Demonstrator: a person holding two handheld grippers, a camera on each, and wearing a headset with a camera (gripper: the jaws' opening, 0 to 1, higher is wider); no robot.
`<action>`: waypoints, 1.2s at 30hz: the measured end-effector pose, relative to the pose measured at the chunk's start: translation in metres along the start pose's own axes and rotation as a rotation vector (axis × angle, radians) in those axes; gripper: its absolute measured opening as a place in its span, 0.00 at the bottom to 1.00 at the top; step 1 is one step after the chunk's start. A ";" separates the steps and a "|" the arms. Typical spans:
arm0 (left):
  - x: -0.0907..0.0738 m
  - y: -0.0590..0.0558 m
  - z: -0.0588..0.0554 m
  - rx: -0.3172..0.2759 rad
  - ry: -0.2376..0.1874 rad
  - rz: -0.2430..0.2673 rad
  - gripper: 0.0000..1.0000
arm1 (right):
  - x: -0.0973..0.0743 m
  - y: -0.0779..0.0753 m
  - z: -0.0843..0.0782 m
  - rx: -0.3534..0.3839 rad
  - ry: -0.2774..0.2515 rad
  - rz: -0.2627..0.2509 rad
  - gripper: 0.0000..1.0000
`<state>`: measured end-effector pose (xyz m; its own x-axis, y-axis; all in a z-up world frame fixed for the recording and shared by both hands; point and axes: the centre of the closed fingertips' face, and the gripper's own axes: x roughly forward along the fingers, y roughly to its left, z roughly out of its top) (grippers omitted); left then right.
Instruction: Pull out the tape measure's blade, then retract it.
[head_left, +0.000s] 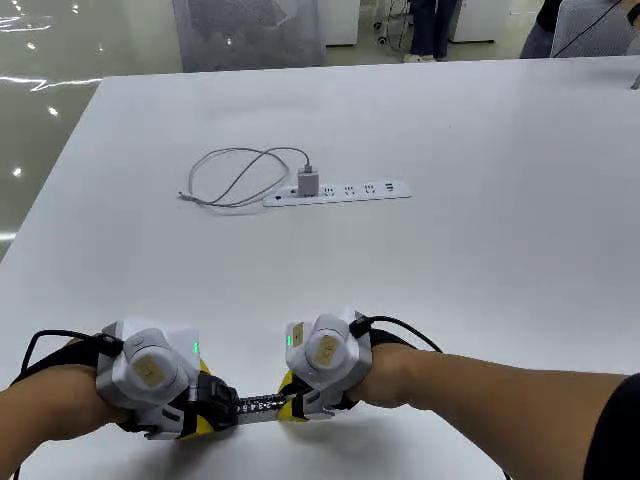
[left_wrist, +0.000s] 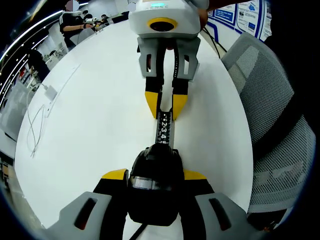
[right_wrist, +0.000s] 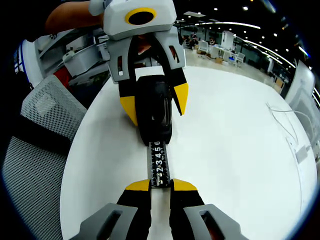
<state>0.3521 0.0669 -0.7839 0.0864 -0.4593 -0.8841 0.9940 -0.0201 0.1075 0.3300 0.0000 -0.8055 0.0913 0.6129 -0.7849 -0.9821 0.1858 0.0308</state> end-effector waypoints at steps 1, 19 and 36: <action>0.000 0.000 0.000 0.000 -0.001 0.000 0.35 | 0.000 0.000 0.000 -0.003 0.000 0.000 0.09; 0.000 -0.001 0.000 -0.002 -0.003 0.003 0.35 | -0.009 -0.001 -0.013 -0.015 0.015 -0.003 0.09; -0.001 -0.001 0.000 -0.004 -0.001 0.000 0.35 | -0.018 -0.003 -0.025 -0.006 0.026 -0.007 0.09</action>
<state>0.3514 0.0675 -0.7836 0.0868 -0.4599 -0.8837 0.9942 -0.0160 0.1060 0.3274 -0.0308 -0.8072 0.0944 0.5915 -0.8008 -0.9824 0.1858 0.0214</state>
